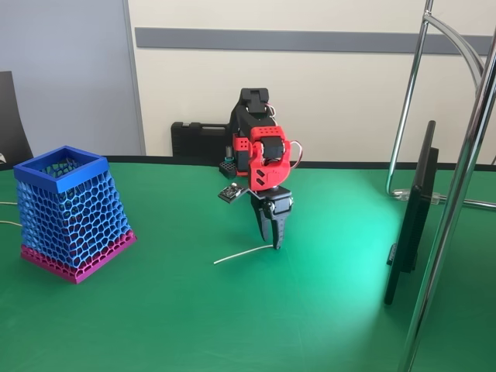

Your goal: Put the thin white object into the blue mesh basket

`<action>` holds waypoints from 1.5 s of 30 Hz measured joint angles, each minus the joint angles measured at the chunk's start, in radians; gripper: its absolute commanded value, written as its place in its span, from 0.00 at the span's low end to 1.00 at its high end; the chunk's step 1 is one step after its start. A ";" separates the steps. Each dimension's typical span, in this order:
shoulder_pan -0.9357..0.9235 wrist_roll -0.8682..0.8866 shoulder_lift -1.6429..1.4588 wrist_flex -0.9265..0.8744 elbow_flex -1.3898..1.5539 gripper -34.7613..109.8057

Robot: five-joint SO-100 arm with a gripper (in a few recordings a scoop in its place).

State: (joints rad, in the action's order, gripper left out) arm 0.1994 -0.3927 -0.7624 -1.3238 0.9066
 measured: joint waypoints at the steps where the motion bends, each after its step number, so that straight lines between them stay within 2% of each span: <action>1: 0.000 0.005 0.003 0.000 0.000 0.39; 15: 0.000 0.018 0.031 -0.032 -0.051 0.38; 25: 0.003 0.020 0.097 -0.120 -0.156 0.36; 45: 0.005 -0.025 0.130 -0.166 -0.198 0.25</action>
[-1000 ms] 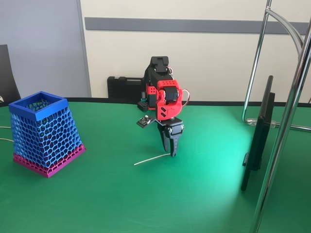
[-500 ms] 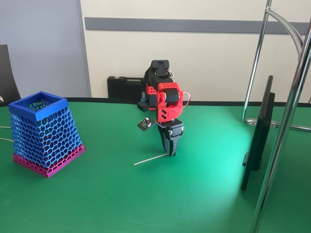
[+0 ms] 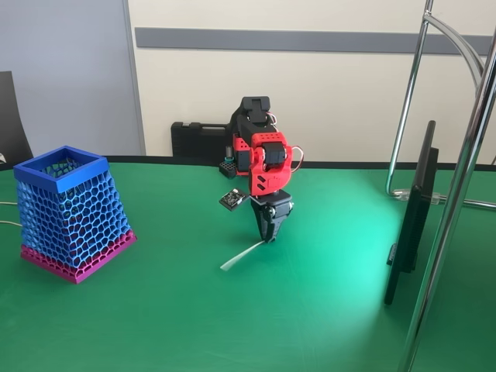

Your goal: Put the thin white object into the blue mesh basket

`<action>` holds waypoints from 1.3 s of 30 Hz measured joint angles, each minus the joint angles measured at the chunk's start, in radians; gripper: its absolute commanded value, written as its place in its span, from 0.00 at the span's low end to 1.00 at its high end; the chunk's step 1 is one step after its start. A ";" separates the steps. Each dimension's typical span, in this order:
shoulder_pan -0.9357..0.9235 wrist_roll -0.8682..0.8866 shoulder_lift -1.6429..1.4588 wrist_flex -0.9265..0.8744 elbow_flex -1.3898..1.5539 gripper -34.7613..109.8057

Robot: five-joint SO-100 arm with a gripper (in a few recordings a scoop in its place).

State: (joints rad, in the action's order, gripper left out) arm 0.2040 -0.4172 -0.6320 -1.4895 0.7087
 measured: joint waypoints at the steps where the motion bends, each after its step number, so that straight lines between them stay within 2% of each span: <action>1: 0.000 0.000 0.000 0.000 -0.002 0.25; 11: -0.002 0.009 0.006 0.000 -0.072 0.25; 23: -0.086 0.133 0.000 0.029 -0.374 0.24; 31: -0.186 0.281 -0.135 0.218 -0.373 0.24; 39: -0.342 0.535 -0.345 0.580 -0.144 0.24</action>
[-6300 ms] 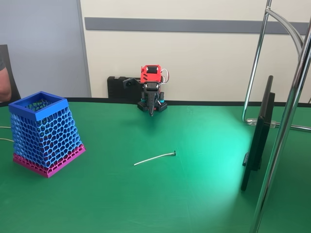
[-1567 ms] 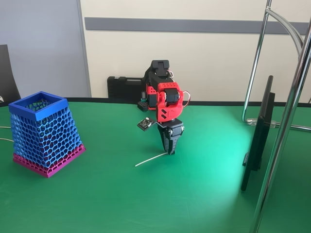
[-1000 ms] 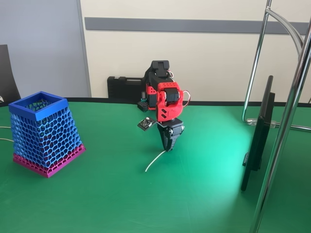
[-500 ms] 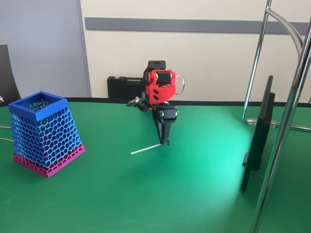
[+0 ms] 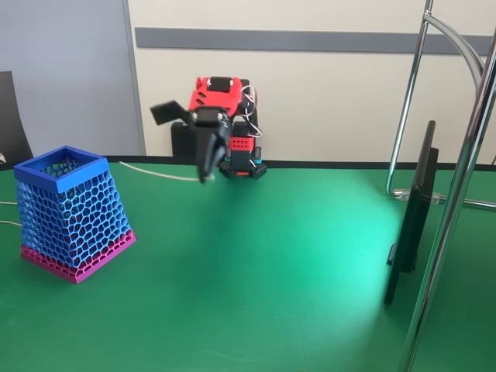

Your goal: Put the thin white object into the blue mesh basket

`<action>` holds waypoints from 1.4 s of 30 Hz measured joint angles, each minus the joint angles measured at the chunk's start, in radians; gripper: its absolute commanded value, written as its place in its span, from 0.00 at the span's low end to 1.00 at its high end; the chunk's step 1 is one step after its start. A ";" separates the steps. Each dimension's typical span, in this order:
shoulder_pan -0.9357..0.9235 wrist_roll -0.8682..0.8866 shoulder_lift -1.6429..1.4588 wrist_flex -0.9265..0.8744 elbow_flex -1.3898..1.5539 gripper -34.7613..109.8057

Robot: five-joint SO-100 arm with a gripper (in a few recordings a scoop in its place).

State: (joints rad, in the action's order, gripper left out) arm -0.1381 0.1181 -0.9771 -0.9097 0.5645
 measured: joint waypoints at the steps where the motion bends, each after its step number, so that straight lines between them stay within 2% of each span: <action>1: -0.014 0.037 -0.018 0.044 0.031 0.24; 8: -0.112 0.347 -0.114 0.190 0.126 0.24; 13: -0.167 0.560 -0.175 0.195 0.164 0.24; 18: -0.239 0.695 -0.229 0.193 0.192 0.24; 29: -0.368 0.882 -0.249 0.137 0.212 0.24; 42: -0.426 0.943 -0.276 0.172 0.314 0.24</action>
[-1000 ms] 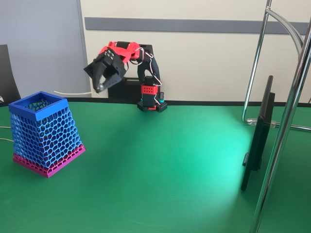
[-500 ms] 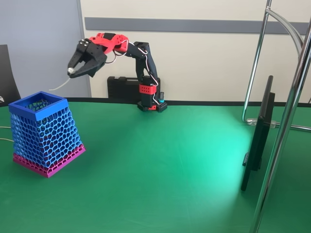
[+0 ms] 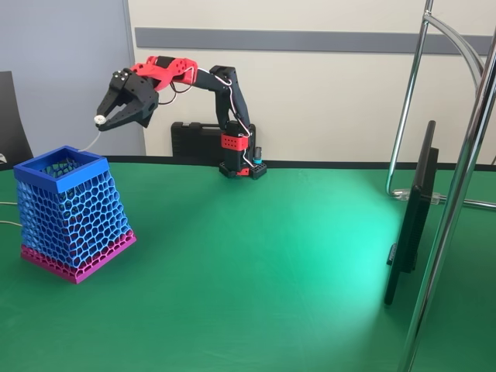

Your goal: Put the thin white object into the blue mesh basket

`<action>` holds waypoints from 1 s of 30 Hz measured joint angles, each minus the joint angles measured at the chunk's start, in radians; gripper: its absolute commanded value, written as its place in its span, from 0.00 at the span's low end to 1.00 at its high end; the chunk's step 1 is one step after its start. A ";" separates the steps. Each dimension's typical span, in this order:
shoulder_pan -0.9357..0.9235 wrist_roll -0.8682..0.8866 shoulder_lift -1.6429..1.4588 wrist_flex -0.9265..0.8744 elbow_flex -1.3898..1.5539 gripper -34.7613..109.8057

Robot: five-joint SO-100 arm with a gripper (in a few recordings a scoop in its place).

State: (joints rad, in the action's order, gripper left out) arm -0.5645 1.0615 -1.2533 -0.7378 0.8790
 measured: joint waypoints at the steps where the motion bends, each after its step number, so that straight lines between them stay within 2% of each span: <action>1: -0.003 0.000 0.000 0.011 0.015 0.24; 30: -0.006 -0.100 0.012 0.184 0.074 0.24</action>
State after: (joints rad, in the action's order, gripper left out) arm -0.5706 0.9618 -1.2410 -0.5538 0.9526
